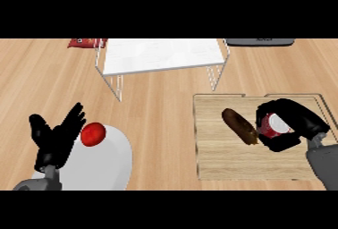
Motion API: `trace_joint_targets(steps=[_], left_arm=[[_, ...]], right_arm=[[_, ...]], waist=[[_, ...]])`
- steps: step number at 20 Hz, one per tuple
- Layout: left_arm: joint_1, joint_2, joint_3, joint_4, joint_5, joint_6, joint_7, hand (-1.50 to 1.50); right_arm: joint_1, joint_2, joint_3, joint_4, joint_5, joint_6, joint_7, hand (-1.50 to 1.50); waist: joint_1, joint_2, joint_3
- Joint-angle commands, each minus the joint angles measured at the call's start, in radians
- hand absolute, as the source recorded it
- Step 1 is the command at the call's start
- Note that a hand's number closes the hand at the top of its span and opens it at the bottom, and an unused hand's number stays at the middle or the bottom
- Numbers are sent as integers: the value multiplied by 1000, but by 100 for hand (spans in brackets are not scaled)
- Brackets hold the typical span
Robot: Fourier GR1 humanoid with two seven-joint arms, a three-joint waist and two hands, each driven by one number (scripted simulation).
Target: Pick the can from the tray and place it in the tiered shelf
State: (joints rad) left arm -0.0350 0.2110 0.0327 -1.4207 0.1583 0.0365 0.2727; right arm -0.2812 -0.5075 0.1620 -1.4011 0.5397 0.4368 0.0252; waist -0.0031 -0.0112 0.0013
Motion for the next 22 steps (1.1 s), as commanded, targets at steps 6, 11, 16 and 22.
trace_joint_targets(steps=[6,11,16,22], left_arm=[[-25,-26,-38,58,-12,-10,29,0],[-36,-10,-19,66,3,-23,48,0],[-49,-10,-7,92,-17,4,34,0],[-32,-10,1,96,0,-20,27,0]], right_arm=[[-137,496,354,-112,109,-219,499,150],[-317,504,495,-249,106,-424,770,150],[-600,507,485,-317,155,-470,1072,150],[-877,507,447,-298,129,-450,1337,150]], waist=[[51,12,-4],[48,1,-4],[31,1,-5],[24,2,-5]])
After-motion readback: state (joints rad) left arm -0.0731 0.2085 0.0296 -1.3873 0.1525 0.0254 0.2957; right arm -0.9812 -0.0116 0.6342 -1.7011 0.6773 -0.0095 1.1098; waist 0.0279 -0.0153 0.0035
